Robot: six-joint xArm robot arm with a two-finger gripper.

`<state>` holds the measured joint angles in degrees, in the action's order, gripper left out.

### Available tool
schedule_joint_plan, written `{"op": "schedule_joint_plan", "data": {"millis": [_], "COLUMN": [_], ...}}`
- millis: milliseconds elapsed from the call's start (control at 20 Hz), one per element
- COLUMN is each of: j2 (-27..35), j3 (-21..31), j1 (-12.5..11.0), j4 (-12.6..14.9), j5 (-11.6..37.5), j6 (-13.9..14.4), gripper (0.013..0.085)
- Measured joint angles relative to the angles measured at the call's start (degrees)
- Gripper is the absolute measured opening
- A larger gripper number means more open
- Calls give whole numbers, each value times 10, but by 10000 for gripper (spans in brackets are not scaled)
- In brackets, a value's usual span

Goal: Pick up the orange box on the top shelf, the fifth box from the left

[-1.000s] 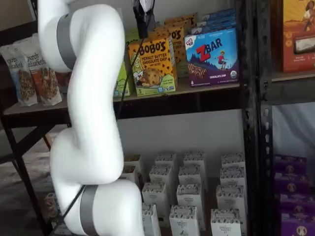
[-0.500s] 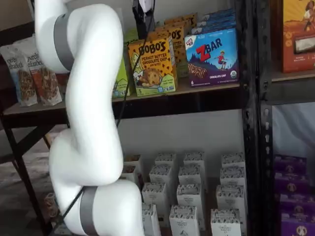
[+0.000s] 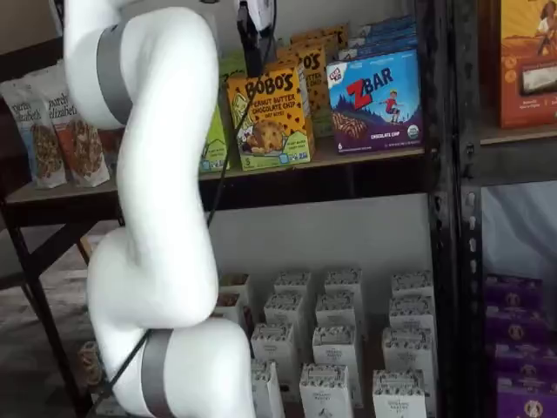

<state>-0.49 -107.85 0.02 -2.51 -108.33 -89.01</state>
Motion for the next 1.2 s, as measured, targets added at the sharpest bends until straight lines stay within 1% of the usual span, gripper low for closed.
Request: {"op": "schedule_joint_plan", "data": {"millis": [300,550,1000,1200], "j2": [1,-7,-16,-19], "j3": [11,31,57,66], "j1": [-8,-10,-14,-12], "j4": [-9,-8,-19,-14], "j5": [4,14,29,36], "j6": [-6,-9,-11,-9], "gripper": [850,850,850,850]}}
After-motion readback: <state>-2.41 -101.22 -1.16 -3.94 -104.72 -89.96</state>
